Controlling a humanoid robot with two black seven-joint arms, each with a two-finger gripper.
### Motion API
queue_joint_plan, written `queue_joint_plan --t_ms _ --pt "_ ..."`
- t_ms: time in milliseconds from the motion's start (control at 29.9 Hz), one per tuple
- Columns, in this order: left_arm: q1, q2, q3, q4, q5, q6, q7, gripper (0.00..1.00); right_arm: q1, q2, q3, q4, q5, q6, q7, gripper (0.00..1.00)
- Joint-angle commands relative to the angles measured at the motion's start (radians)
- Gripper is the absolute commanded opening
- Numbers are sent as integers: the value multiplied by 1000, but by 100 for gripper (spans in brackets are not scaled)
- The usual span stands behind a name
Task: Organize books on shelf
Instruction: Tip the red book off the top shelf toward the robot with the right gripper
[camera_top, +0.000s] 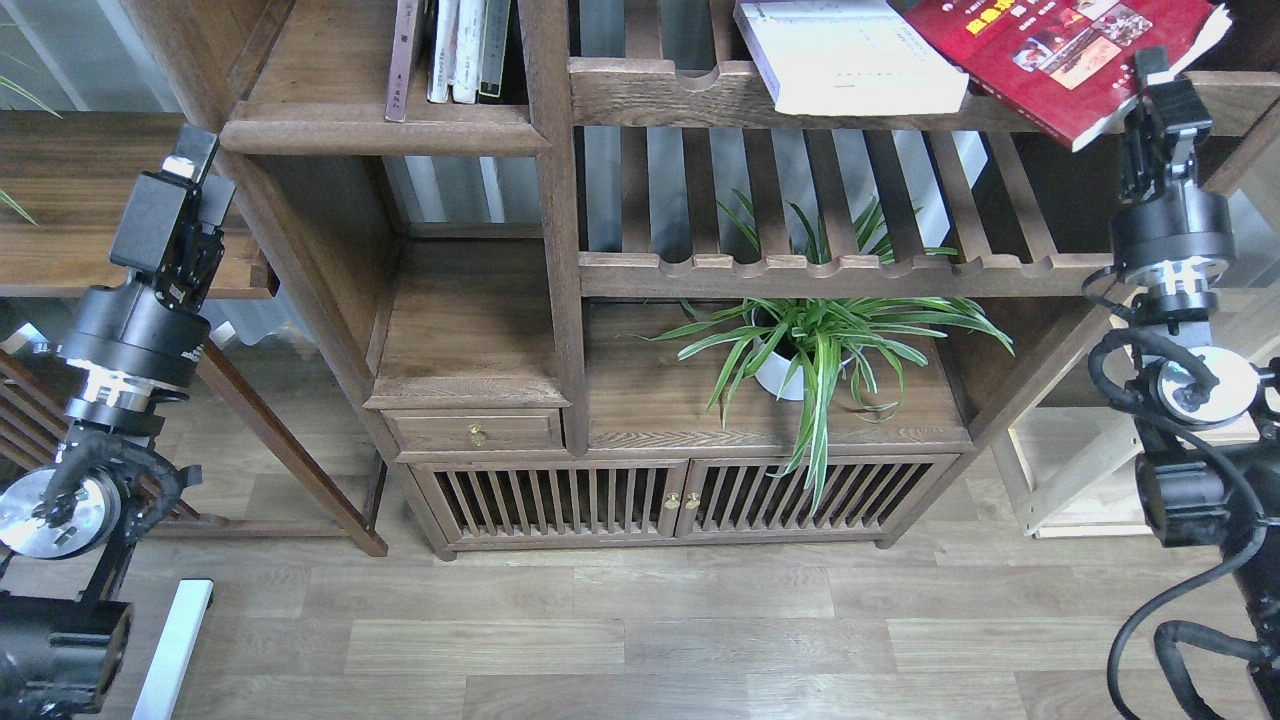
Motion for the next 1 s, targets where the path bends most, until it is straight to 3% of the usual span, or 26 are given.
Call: queue_joint_plan --t_ms 0,201,301,468,635,869,970 --pt "0 -1 0 2 0 0 0 99 -2 1 -1 0 0 0 0 19" --pt "0 -1 7 10 0 0 0 99 -11 1 1 2 3 0 0 19" --pt "-1 -1 7 12 0 0 1 99 -28 1 -2 11 5 0 -3 25" --pt "-1 -2 11 13 0 0 3 99 -25 -5 -25 11 0 0 -9 48" --pt "-1 -2 12 18 0 0 3 99 -17 -13 -27 9 -5 0 -11 57" --pt "-4 -2 15 28 0 0 4 99 -16 -15 -36 9 -6 0 -12 58" --pt "-6 -2 14 30 0 0 4 99 -11 -18 -62 9 -14 0 -12 65"
